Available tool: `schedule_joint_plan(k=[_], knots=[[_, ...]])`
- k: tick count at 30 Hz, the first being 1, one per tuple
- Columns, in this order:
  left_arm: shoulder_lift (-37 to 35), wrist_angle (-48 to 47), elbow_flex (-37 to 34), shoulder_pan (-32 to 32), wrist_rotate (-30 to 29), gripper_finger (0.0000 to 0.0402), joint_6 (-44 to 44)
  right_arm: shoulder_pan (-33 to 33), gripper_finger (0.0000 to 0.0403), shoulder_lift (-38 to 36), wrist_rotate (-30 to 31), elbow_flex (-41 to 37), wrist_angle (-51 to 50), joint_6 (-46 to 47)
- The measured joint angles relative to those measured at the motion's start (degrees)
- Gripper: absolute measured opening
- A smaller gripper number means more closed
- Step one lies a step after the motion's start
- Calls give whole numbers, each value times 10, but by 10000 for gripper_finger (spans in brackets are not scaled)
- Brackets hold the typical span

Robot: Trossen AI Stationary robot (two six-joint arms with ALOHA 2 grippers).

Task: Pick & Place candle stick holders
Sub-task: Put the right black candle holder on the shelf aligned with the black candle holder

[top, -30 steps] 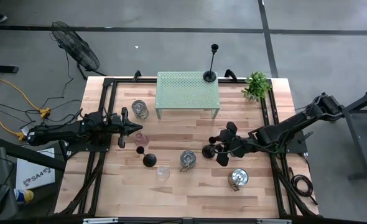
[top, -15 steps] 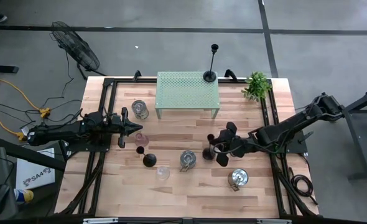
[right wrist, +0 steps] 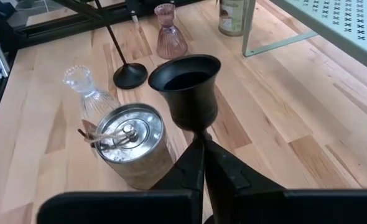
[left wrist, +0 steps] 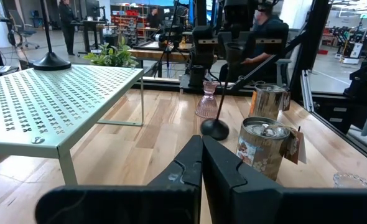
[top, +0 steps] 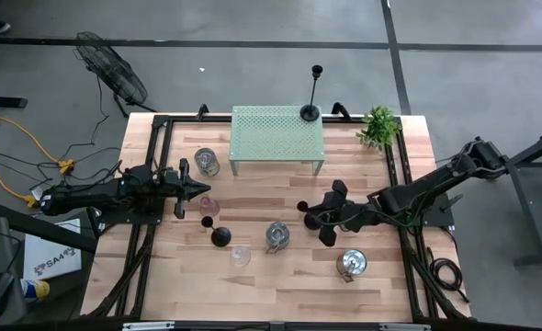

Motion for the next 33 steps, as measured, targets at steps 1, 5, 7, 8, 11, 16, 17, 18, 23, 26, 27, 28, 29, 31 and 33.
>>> schedule_joint_plan(k=[1,5,7,8,11,16,17,18,23,26,27,28,29,31,33], knots=[[0,0,0,0,0,0,0,0,4,0,0,0,-1,0],[0,0,0,0,0,0,0,0,4,0,-3,0,-3,0],[0,0,0,0,0,0,0,0,4,0,-3,0,-7,0],[0,0,0,0,0,0,0,0,4,0,-3,0,-12,0],[0,0,0,0,0,0,0,0,4,0,-4,0,-33,4],[0,0,0,0,0,0,0,0,7,0,-3,0,-73,31],[0,0,0,0,0,0,0,0,11,0,-3,0,-78,31],[0,0,0,0,0,0,0,0,18,0,-3,0,-82,34],[0,0,0,0,0,0,0,0,82,0,-25,0,-105,74],[0,0,0,0,0,0,0,0,128,0,-71,0,-111,95],[0,0,0,0,0,0,0,0,142,0,-87,0,-114,101],[0,0,0,0,0,0,0,0,154,0,-101,0,-118,105],[0,0,0,0,0,0,0,0,164,0,-109,0,-123,109],[0,0,0,0,0,0,0,0,177,0,-105,0,-138,119],[0,0,0,0,0,0,0,0,183,0,-90,0,-150,121]])
